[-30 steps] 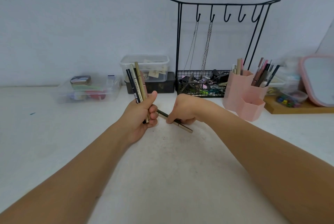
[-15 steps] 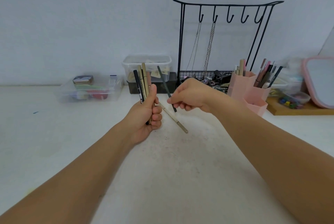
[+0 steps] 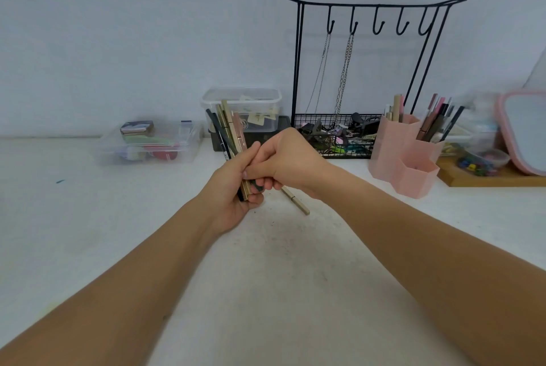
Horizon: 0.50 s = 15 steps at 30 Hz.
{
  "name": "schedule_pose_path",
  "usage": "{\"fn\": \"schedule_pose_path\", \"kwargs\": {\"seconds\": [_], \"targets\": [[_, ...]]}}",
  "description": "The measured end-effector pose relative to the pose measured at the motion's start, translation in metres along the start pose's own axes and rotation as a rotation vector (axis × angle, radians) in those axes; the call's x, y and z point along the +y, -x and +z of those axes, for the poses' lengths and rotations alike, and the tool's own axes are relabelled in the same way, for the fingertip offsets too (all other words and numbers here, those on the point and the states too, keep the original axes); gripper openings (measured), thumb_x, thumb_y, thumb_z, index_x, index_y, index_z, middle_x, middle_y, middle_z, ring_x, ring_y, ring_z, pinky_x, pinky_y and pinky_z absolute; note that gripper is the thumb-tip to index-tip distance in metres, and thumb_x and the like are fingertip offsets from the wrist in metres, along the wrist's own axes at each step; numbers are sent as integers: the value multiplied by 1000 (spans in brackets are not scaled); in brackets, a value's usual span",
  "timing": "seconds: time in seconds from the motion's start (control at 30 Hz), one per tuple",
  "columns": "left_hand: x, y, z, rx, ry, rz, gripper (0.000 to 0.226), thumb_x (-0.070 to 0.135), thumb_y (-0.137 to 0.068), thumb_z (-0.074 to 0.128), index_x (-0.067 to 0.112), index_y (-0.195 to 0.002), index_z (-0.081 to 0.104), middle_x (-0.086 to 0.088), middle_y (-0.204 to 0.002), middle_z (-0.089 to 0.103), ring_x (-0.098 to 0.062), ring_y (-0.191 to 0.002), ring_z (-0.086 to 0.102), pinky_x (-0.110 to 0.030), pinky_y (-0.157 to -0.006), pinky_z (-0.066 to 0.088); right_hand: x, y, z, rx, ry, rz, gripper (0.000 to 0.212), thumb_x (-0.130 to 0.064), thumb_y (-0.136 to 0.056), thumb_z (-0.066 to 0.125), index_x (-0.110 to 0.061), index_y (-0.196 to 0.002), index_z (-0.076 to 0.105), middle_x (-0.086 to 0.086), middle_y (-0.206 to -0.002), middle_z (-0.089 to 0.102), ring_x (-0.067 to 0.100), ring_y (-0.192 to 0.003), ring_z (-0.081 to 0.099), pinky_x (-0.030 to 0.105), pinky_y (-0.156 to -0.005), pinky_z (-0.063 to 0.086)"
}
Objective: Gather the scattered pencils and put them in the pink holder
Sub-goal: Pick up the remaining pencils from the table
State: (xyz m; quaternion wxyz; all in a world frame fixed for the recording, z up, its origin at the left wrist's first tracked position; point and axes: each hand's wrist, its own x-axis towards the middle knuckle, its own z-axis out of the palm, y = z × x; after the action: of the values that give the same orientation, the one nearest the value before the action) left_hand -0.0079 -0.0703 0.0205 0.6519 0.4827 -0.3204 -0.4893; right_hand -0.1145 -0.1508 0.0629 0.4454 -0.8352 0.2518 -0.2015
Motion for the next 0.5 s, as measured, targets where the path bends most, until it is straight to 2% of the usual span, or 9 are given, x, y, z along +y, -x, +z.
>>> {"fn": "schedule_pose_path", "kwargs": {"seconds": [0.13, 0.23, 0.37, 0.43, 0.5], "targets": [[0, 0, 1, 123, -12, 13, 29, 23, -99, 52, 12, -75, 65, -5, -57, 52, -14, -54, 43, -21, -44, 30, -1, 0, -4, -62, -65, 35, 10, -9, -81, 82, -1, -82, 76, 12, -69, 72, 11, -55, 66, 19, -50, 50], [2, -2, -2, 194, 29, -15, 15, 21, -98, 58, 15, -84, 60, -2, -62, 54, -12, -52, 47, -22, -42, 36, -2, -2, -21, -89, -46, 89, 13, -20, -88, 77, -7, -88, 76, 9, -79, 75, 13, -64, 68, 21, -54, 51], [2, -2, -2, 226, 44, -41, 20, 26, -100, 61, 19, -85, 49, 2, -58, 52, -14, -57, 62, -22, -45, 43, 7, -7, -41, -82, 353, 201, 22, -24, -93, 71, -2, -93, 73, 13, -86, 77, 19, -66, 71, 25, -57, 59], [2, -3, -1, 216, 45, -46, 20, 28, -99, 62, 19, -90, 47, 3, -58, 51, -13, -54, 58, -23, -44, 44, 13, -8, -39, -164, 466, 319, 30, -28, -89, 75, 2, -91, 72, 12, -80, 77, 21, -62, 69, 29, -61, 60], [1, -3, -1, 202, 39, -50, 22, 29, -99, 64, 19, -91, 45, 3, -57, 49, -12, -49, 50, -23, -42, 42, 18, -8, -32, -208, 493, 394, 33, -30, -83, 81, 2, -81, 71, 10, -68, 71, 21, -53, 64, 28, -58, 58]]}}
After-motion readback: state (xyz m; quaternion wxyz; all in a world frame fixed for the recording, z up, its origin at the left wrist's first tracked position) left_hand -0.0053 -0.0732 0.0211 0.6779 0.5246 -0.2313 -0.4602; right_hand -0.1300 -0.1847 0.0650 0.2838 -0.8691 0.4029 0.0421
